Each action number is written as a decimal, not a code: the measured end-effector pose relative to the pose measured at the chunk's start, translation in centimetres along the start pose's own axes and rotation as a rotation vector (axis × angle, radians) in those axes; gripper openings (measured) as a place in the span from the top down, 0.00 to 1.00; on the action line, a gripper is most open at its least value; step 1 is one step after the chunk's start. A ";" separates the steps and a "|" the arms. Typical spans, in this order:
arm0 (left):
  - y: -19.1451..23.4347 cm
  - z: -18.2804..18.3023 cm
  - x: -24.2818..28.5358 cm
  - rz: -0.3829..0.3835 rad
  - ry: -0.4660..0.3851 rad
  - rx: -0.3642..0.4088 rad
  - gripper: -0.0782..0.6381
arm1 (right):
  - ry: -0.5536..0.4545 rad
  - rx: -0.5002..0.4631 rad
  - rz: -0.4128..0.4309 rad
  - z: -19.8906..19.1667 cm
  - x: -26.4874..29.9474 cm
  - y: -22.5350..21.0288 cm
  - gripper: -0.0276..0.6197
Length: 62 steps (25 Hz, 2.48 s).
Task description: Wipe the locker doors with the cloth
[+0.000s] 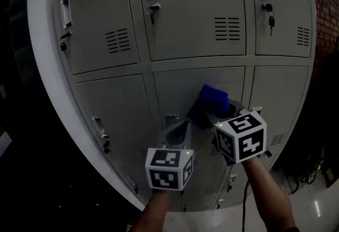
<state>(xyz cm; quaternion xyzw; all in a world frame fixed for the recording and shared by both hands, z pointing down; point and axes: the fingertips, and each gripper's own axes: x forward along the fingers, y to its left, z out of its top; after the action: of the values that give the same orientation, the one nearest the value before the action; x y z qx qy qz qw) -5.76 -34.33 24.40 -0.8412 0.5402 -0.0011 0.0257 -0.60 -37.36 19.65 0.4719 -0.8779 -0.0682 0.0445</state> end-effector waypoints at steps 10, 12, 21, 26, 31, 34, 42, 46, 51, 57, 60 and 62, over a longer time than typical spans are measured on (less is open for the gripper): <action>-3.1 -0.6 2.5 -0.059 0.014 -0.004 0.89 | 0.011 0.028 -0.105 -1.3 -3.3 -6.0 0.83; -3.4 -0.7 2.9 -0.066 0.014 -0.004 0.89 | 0.013 0.032 -0.121 -1.5 -3.8 -6.8 0.83; -3.5 -0.8 3.0 -0.064 0.018 0.003 0.89 | 0.006 0.038 -0.131 -1.2 -4.8 -7.5 0.83; -1.0 -0.1 1.8 -0.016 0.003 0.011 0.89 | -0.073 0.012 -0.023 2.2 -5.2 -2.5 0.83; 2.1 0.9 -0.2 0.048 -0.017 0.019 0.89 | -0.114 0.003 0.121 5.1 -2.1 3.1 0.83; 4.2 1.4 -1.4 0.085 -0.020 0.023 0.89 | -0.119 -0.012 0.171 6.2 0.4 6.0 0.83; 8.1 2.0 -4.1 0.154 -0.031 0.036 0.89 | -0.100 -0.002 0.256 7.8 6.2 10.7 0.83; 8.7 1.7 -4.4 0.160 -0.025 0.039 0.89 | -0.096 0.014 0.254 7.8 7.0 10.5 0.83; 8.2 1.7 -3.7 0.149 -0.028 0.028 0.89 | -0.103 0.017 0.241 7.7 6.1 9.3 0.83; 5.2 1.4 -1.7 0.095 -0.022 0.026 0.89 | -0.104 0.002 0.178 7.1 3.9 5.8 0.83; 3.5 1.0 -0.7 0.066 -0.013 0.022 0.89 | -0.098 0.008 0.139 6.5 2.7 3.6 0.83; 2.5 0.8 -0.1 0.051 -0.009 0.020 0.89 | -0.096 0.018 0.116 6.1 1.9 2.1 0.83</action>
<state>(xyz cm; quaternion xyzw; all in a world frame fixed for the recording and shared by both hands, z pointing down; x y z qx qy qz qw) -8.05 -35.23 23.48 -0.8268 0.5612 -0.0022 0.0367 -4.23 -37.29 14.01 0.4170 -0.9054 -0.0801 0.0022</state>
